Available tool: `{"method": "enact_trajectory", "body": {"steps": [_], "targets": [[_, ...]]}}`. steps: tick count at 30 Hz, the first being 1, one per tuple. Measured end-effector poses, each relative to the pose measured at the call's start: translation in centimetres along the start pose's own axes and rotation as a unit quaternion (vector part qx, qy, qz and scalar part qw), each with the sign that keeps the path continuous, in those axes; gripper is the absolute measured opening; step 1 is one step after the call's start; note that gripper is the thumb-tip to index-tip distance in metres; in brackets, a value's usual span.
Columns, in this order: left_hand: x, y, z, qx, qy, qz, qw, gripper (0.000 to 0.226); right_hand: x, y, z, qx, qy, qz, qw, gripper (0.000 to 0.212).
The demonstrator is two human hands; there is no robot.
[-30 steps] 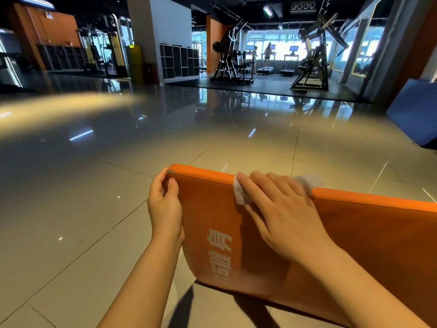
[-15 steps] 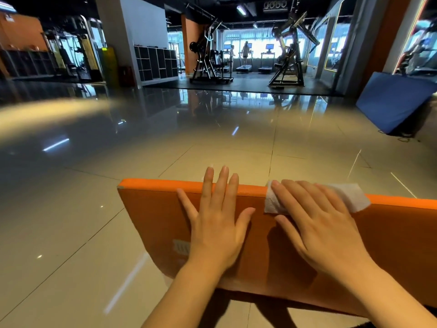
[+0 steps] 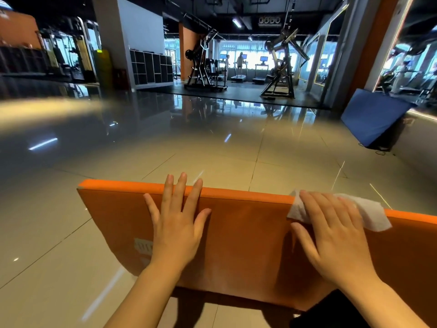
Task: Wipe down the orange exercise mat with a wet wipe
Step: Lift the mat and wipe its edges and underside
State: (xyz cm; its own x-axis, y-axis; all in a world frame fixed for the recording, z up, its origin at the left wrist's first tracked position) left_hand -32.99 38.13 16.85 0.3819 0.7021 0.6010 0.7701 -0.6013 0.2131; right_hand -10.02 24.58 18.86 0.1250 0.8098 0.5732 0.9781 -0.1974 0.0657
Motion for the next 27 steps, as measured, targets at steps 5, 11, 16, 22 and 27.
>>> {"method": "enact_trajectory", "body": {"steps": [5, 11, 16, 22, 27], "targets": [[0.7, -0.3, 0.7, -0.005, 0.005, -0.009, 1.0, 0.055, 1.7, -4.6, 1.4, 0.037, -0.013, 0.048, 0.998, 0.059], [1.7, 0.3, 0.6, -0.066, 0.033, -0.017, 0.997, 0.049, 5.8, -13.3, 3.3, 0.042, -0.032, -0.038, 0.998, 0.057], [2.1, -0.2, 0.2, -0.089, 0.042, -0.034, 0.995, 0.048, 5.5, -9.7, 2.9, 0.019, -0.027, -0.092, 0.995, 0.052], [2.5, 0.3, 0.1, -0.09, 0.036, -0.057, 0.994, 0.048, 2.3, 0.1, 1.2, 0.019, -0.045, 0.004, 0.999, 0.051], [1.6, 4.7, -0.3, -0.107, 0.055, -0.041, 0.992, 0.064, -2.1, 10.0, -1.7, 0.011, -0.034, 0.096, 0.995, 0.05]]}}
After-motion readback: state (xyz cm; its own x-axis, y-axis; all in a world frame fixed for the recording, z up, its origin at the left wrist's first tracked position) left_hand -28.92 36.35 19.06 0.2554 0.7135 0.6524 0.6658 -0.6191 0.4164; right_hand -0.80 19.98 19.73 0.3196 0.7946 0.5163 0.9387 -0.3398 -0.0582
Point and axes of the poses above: each hand's wrist, its own x-axis towards the middle knuckle, its own z-axis out of the palm, y = z × x, the point moved 9 cm from there along x, towards the middle knuckle, and after that the axes turned 11 degrees about -y, right-handed, at the moved point
